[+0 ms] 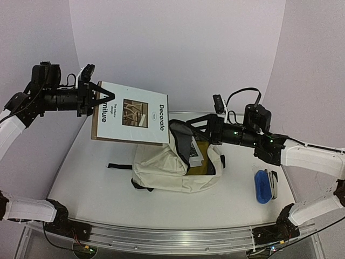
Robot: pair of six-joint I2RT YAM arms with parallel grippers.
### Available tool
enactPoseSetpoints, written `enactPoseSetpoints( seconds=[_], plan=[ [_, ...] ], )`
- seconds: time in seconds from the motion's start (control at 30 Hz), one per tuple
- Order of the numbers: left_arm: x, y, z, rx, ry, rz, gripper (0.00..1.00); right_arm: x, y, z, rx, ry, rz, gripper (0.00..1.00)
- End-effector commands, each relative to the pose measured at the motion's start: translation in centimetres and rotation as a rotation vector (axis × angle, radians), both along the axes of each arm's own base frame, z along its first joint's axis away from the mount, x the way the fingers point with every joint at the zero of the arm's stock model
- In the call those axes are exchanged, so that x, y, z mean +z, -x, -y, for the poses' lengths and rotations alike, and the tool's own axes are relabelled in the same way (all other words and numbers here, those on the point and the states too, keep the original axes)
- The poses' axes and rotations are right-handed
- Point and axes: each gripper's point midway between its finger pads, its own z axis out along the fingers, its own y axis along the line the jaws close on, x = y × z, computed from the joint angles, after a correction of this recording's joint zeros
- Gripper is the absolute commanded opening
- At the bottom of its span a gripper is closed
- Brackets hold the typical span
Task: Pack the student bag
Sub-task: Pick up the book from the center of the board.
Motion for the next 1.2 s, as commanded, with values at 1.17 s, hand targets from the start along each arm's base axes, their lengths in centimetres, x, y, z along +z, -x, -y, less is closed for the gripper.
enactPoseSetpoints(
  seconds=[1.17],
  plan=[
    [1.2,0.4,4.4,-0.369,0.229,0.088,0.25,10.1,5.4,-5.3,0.437,-0.361,0.138,0.65]
  ],
)
